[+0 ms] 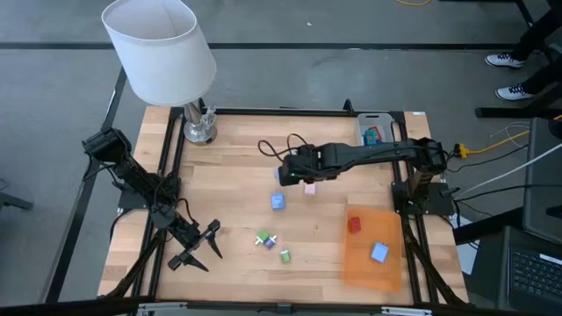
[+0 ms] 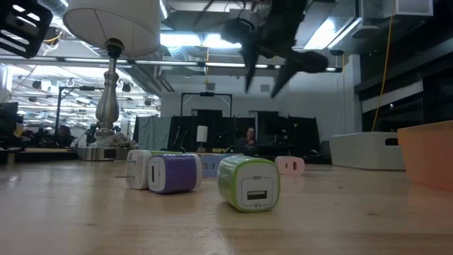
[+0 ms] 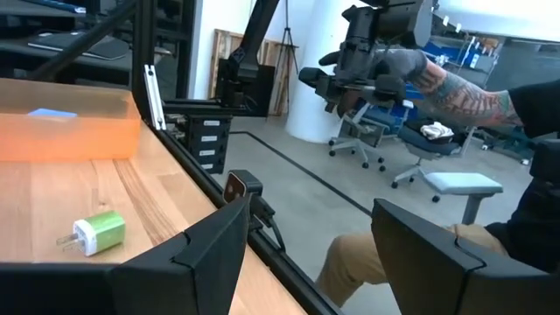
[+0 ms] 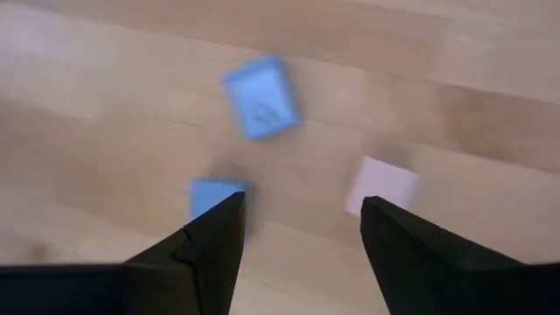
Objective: Pick & Place Office items
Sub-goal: Put the pink charger adapter into the orange bin
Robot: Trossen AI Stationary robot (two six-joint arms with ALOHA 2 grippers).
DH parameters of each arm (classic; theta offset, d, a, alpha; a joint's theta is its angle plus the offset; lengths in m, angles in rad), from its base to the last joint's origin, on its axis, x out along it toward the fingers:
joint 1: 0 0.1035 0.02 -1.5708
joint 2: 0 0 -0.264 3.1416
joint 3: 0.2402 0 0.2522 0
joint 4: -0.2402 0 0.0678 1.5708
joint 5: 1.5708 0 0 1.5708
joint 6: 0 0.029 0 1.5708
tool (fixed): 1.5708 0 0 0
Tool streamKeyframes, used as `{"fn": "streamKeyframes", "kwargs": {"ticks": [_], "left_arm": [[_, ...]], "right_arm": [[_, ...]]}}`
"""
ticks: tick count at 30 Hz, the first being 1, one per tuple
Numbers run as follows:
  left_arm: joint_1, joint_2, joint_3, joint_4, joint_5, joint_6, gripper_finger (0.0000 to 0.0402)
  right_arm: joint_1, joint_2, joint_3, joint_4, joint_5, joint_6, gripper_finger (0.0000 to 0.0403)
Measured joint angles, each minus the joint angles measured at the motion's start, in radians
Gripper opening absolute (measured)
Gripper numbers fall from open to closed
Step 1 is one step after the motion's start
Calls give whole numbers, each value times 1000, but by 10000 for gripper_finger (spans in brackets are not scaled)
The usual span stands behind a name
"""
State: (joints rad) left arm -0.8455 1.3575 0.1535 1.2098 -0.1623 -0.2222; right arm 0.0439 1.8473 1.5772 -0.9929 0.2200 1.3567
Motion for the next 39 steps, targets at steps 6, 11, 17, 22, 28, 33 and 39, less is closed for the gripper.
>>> {"fn": "streamKeyframes", "kwargs": {"ticks": [6,11,17,22,28,33,39], "left_arm": [[0,0,0,0,6,0,237],[0,0,0,0,7,0,237],[0,0,0,0,7,0,237],[0,0,0,0,8,-3,237],[-7,0,0,-1,12,-10,237],[-12,0,0,-1,12,-4,237],[-12,0,0,-1,12,-3,237]], "right_arm": [[26,0,0,-76,-38,67,248],[39,0,0,-78,-2,111,284],[47,44,0,-109,51,189,283],[31,119,0,-119,5,207,283],[6,179,-1,-119,-26,196,283],[-11,191,-1,-123,-30,182,282],[-21,191,-1,-145,-31,180,277]]}}
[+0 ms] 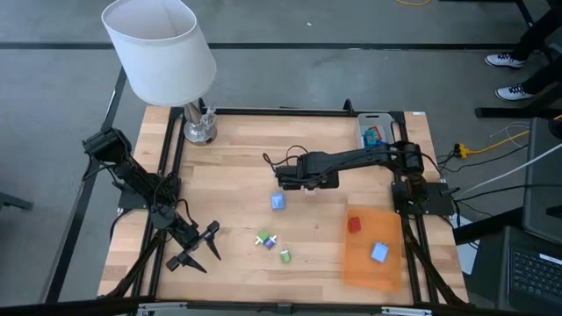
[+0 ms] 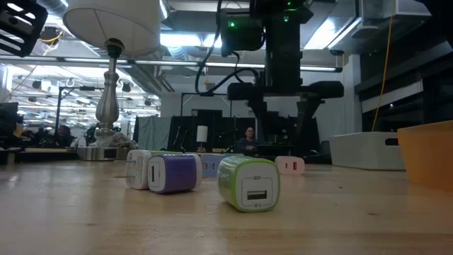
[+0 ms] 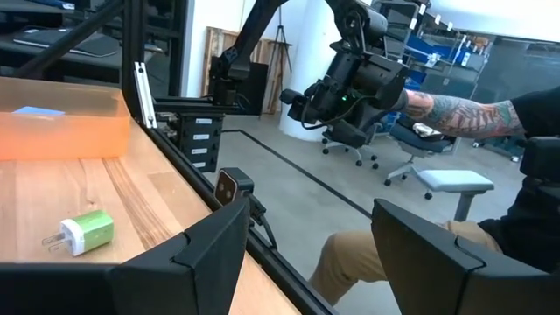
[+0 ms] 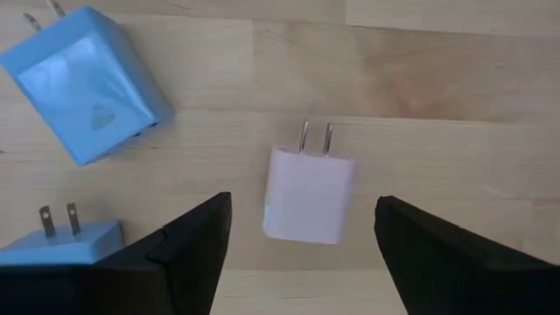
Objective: Pick & Place Office items
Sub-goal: Put the pink charger adapter into the orange bin
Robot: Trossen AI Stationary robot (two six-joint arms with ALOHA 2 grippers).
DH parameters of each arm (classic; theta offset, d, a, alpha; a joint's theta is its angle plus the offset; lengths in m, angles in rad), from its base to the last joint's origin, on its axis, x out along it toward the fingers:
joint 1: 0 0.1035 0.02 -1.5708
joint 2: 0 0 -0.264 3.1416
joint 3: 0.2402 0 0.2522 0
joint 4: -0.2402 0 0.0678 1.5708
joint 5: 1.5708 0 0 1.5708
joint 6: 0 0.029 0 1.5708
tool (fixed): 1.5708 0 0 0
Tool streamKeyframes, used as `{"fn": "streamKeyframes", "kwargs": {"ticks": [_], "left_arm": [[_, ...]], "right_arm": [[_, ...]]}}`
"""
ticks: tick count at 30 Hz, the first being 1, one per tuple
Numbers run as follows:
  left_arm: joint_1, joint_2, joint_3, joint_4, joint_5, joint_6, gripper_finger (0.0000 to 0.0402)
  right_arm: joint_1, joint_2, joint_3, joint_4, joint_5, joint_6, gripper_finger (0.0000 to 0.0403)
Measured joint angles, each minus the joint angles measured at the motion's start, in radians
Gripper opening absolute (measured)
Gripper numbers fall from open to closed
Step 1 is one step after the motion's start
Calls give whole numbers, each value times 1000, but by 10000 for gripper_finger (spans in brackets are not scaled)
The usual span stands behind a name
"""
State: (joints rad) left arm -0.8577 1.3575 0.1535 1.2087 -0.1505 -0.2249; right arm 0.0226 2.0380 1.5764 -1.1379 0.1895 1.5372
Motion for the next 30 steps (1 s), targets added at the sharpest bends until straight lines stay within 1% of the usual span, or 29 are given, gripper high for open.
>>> {"fn": "streamKeyframes", "kwargs": {"ticks": [7,11,14,17,23,30], "left_arm": [[0,0,0,0,0,0,237],[0,0,0,0,0,-1,237],[0,0,0,0,3,-5,237],[0,0,0,0,19,-6,237],[0,0,0,0,19,-6,237],[0,0,0,-1,18,-7,237]], "right_arm": [[-1,0,-3,-1,1,-5,265],[0,0,-50,15,0,-6,261],[-1,0,-93,59,-23,-5,261],[-1,0,-132,114,-22,-5,261],[-3,1,-192,231,-29,-5,261],[-4,-2,-224,262,-44,6,261]]}}
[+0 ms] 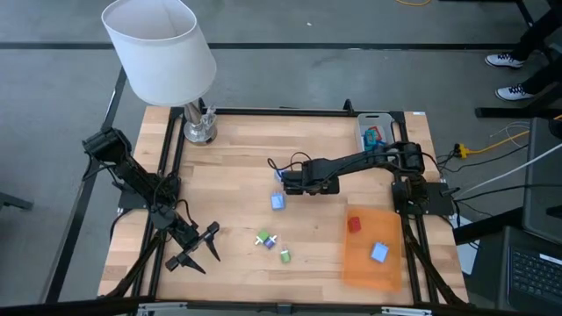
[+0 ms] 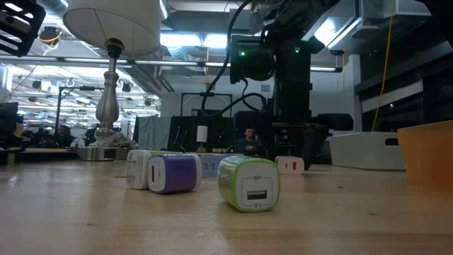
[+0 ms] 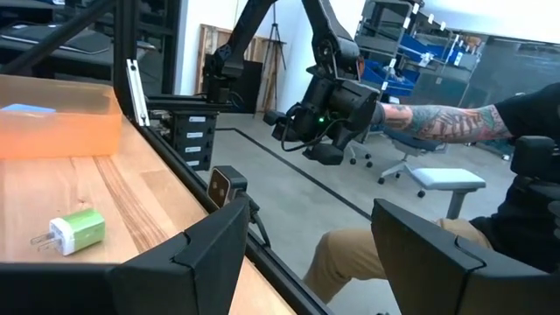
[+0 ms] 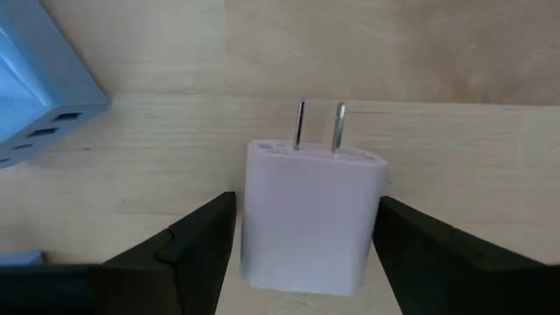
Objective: Pick & Place Office items
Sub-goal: Put the pink charger adapter into the orange bin
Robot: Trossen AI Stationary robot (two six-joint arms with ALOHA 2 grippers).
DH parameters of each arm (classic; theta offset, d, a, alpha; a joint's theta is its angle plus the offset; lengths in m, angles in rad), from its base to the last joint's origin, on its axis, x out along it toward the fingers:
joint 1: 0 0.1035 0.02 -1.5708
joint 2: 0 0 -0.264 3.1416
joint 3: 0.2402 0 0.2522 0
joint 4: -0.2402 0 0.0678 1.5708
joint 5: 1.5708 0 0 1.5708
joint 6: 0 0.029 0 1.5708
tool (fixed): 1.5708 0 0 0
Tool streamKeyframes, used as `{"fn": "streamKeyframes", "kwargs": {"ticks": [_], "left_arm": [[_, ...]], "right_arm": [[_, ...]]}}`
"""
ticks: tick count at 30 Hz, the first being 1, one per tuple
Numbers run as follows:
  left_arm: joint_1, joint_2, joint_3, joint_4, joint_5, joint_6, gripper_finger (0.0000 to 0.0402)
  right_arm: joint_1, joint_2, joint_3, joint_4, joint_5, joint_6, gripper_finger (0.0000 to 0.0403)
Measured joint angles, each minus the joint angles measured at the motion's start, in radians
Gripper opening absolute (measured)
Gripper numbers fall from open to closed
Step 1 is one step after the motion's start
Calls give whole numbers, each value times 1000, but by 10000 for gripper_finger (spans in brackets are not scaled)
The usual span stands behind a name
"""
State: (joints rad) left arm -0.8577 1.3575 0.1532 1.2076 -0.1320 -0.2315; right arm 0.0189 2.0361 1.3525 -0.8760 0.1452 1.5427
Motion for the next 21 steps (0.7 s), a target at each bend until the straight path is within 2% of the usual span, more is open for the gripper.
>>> {"fn": "streamKeyframes", "kwargs": {"ticks": [4,10,21], "left_arm": [[0,0,0,-5,0,0,237],[0,0,0,-8,0,1,237],[0,0,0,-8,0,2,237]], "right_arm": [[0,0,-1,6,4,1,252],[1,0,-2,26,18,-11,193],[24,-5,9,33,22,-34,193]]}}
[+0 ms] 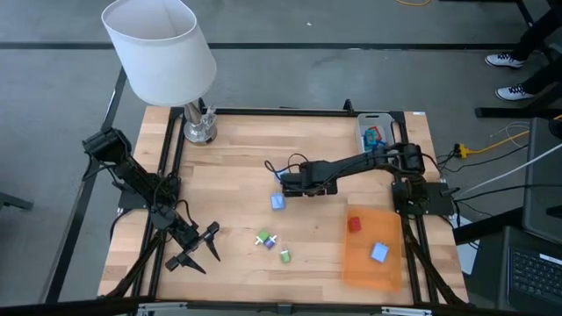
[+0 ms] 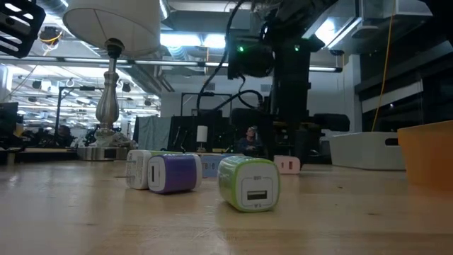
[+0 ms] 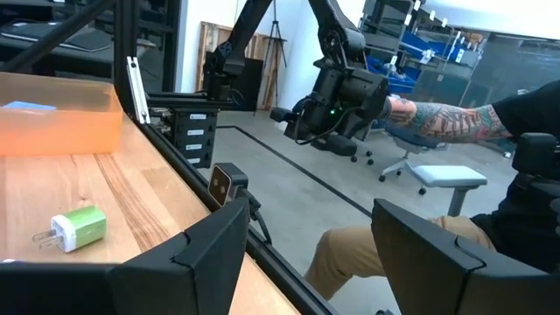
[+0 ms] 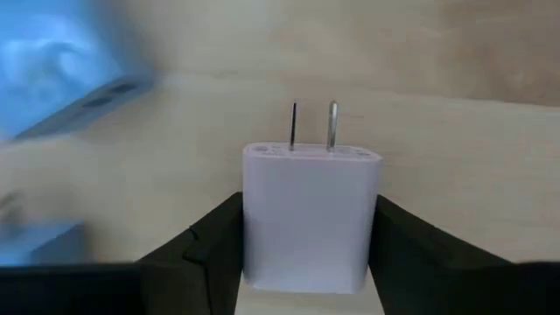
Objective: Pick & Place Office items
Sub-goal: Put the pink charger adapter into the orange bin
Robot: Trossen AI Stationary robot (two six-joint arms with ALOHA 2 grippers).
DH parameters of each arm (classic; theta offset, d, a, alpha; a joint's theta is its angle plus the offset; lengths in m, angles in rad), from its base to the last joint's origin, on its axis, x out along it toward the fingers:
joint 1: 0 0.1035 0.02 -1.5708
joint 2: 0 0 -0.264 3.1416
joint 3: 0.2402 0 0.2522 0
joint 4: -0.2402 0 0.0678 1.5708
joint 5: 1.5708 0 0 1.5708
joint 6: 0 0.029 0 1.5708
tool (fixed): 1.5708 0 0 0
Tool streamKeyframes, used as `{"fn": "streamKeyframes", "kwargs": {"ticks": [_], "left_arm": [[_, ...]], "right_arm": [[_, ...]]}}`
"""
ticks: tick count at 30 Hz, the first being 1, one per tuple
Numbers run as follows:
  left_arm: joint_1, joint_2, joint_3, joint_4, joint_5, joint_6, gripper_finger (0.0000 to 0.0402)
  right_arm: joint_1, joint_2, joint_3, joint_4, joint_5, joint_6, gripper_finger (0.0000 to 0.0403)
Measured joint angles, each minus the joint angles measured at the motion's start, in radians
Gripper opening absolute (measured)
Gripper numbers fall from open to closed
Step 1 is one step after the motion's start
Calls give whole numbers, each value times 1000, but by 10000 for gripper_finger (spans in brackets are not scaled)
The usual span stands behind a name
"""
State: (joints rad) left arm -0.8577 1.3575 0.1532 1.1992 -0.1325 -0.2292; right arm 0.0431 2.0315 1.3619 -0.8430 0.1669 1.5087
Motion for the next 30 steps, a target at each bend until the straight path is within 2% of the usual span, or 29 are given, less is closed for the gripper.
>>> {"fn": "streamKeyframes", "kwargs": {"ticks": [4,10,14,20,30], "left_arm": [[0,0,0,0,0,5,237],[0,0,-1,-4,1,5,237],[0,0,-1,-4,2,4,237],[0,0,-1,-4,3,5,237],[0,0,-1,-4,12,-1,237]], "right_arm": [[13,-19,40,-18,16,-33,193],[38,-106,73,-21,111,-63,193],[78,-168,84,-67,105,-68,193],[193,-217,84,-294,-15,77,193],[459,-248,84,-350,-164,397,193]]}}
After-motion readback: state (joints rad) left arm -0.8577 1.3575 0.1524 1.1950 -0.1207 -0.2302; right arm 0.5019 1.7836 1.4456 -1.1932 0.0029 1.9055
